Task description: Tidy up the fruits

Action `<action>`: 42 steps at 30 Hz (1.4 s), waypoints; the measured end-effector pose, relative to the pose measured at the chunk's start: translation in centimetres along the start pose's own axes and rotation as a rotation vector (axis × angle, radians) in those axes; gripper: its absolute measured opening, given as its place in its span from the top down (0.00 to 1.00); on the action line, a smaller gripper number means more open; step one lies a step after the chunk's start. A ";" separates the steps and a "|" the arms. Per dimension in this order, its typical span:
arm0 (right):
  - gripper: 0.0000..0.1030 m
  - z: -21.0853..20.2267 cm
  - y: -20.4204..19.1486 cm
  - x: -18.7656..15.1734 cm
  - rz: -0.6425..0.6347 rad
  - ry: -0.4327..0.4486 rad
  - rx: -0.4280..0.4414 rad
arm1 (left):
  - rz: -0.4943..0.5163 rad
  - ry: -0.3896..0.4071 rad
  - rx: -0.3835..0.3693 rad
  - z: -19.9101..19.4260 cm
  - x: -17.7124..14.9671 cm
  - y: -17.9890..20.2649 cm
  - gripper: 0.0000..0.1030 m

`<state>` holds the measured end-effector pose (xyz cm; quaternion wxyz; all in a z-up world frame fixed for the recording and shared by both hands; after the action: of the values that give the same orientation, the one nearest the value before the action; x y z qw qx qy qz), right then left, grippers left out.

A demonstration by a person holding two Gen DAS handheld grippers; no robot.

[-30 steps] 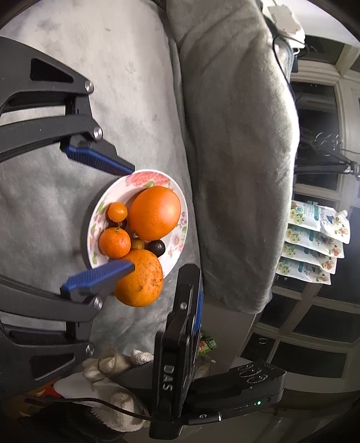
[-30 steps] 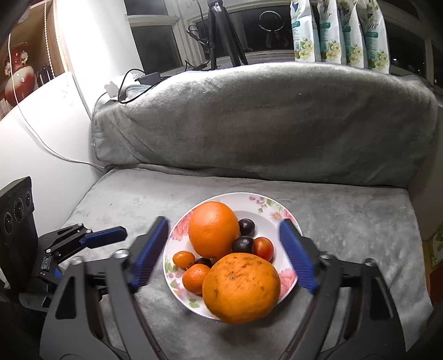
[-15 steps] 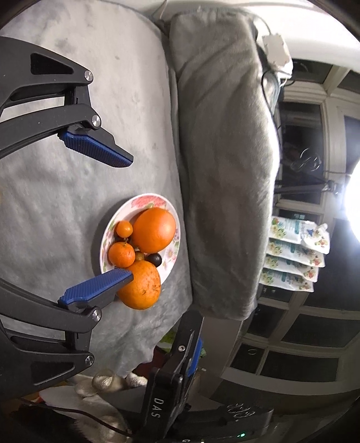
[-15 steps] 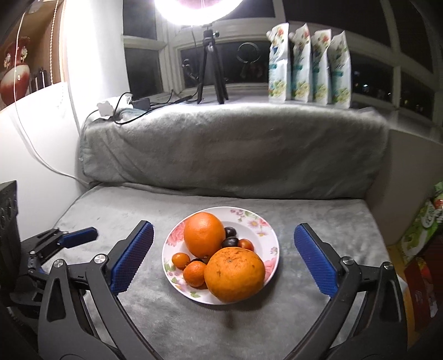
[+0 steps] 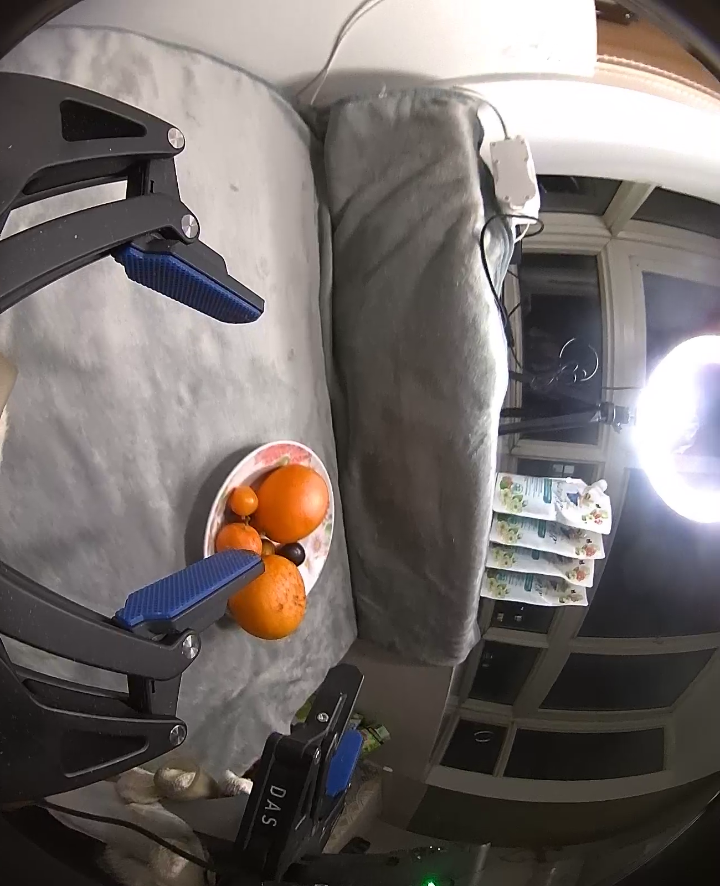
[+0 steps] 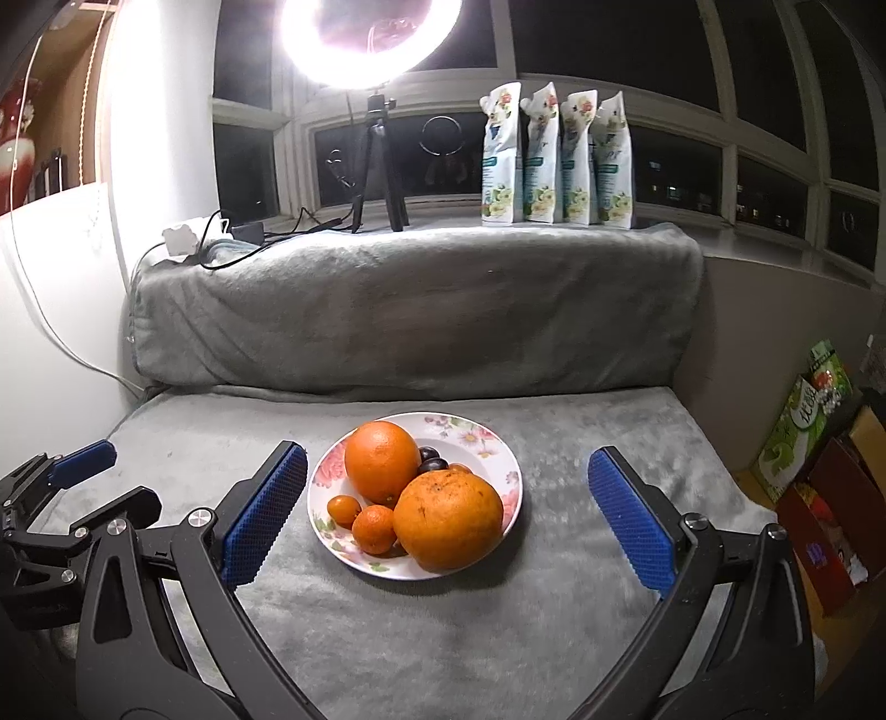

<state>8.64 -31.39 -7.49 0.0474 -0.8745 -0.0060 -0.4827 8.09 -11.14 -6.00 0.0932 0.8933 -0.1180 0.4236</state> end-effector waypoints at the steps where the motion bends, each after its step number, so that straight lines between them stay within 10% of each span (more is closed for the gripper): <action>1: 0.00 -0.1 0.0 -0.1 0.003 0.003 -0.005 | 0.001 -0.002 0.004 0.0 0.0 0.0 0.18; 42: 0.00 0.0 0.1 -0.2 0.011 0.002 -0.026 | -0.018 -0.003 -0.001 -0.6 -0.3 0.5 0.18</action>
<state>8.53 -31.51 -7.66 0.0387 -0.8745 0.0051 -0.4834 7.30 -11.36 -5.80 0.0975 0.8950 -0.1103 0.4211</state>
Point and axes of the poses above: each gripper's, at about its wrist camera, not at the fingertips, and z roughly the way its jaws point, y to its right, x to its top, the point moved 5 cm from there along z, roughly the way its jaws point, and after that the axes turned 11 degrees about -y, right-handed, at the moved point
